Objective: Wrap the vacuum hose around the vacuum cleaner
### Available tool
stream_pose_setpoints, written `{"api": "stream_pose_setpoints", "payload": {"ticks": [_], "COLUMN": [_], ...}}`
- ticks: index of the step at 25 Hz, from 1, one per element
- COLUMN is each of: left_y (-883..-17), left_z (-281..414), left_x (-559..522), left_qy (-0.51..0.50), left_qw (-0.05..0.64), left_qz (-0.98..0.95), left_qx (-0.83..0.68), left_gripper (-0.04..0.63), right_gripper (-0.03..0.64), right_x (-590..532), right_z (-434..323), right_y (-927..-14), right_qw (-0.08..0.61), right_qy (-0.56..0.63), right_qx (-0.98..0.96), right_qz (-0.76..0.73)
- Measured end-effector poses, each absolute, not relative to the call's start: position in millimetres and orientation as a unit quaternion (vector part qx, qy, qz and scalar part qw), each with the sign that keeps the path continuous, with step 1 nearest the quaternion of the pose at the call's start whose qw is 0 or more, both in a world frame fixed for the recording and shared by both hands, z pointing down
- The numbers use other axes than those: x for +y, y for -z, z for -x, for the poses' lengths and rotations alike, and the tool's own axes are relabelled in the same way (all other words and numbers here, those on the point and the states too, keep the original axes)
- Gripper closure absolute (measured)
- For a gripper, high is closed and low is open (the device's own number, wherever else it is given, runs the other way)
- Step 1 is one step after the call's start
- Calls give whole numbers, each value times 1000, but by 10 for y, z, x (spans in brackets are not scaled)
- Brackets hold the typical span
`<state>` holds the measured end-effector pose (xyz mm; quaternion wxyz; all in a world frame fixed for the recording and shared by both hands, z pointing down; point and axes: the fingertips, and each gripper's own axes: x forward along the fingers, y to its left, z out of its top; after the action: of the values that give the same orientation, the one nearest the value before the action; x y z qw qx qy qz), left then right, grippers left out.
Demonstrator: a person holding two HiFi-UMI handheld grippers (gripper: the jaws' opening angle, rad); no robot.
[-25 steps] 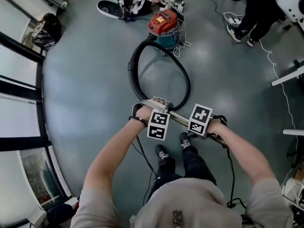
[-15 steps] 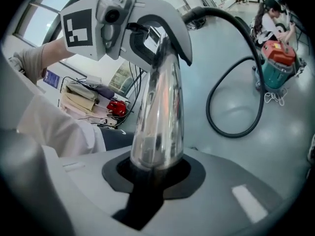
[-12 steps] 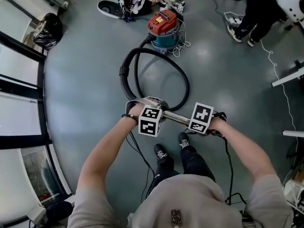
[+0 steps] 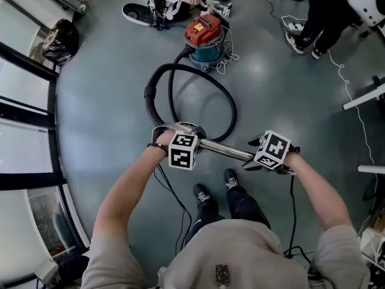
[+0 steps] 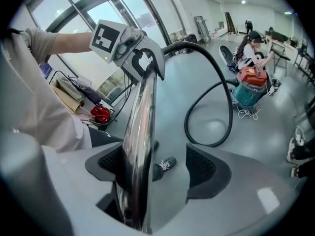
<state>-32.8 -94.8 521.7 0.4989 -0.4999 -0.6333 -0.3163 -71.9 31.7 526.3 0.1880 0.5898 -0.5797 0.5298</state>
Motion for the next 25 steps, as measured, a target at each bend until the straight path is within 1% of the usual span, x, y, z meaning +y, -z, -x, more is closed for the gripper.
{"api": "stream_pose_setpoints", "payload": {"ticks": [5,10,13,15,18,21,23,24,25], "left_y": [-5247,-5255,-5311,-5371,-5430,-5483,-5522,-5544,-5568], "left_z": [313,346,380,390,415,397,401,408,408], "left_x": [-909,-831,-776,-789,-847,-934,-971,-979,-983], "left_qy": [338,361,378,391,411,429,439,443,446], "left_qw": [484,453,437,434,429,430,428,425,420], "left_qz": [507,528,535,537,543,550,551,552,555], "left_qx": [-628,-621,-616,-608,-593,-573,-566,-564,-562], "left_gripper": [440,440,440,440,440,440,440,440,440], "right_gripper": [163,145,113,96,91,92,118,150,204], "right_x": [653,994,1253,1442,1799,2099,2175,2177,2163], "right_z": [522,360,258,192,69,-29,-55,-72,-98], "right_y": [-5153,-4933,-4867,-4829,-4789,-4742,-4720,-4710,-4703], "right_qw": [182,171,172,178,199,201,202,204,205], "right_qy": [-493,-460,-448,-443,-436,-437,-430,-422,-414], "right_qx": [-547,-518,-507,-500,-481,-459,-450,-445,-441], "right_qz": [-652,-700,-716,-722,-735,-747,-757,-763,-770]}}
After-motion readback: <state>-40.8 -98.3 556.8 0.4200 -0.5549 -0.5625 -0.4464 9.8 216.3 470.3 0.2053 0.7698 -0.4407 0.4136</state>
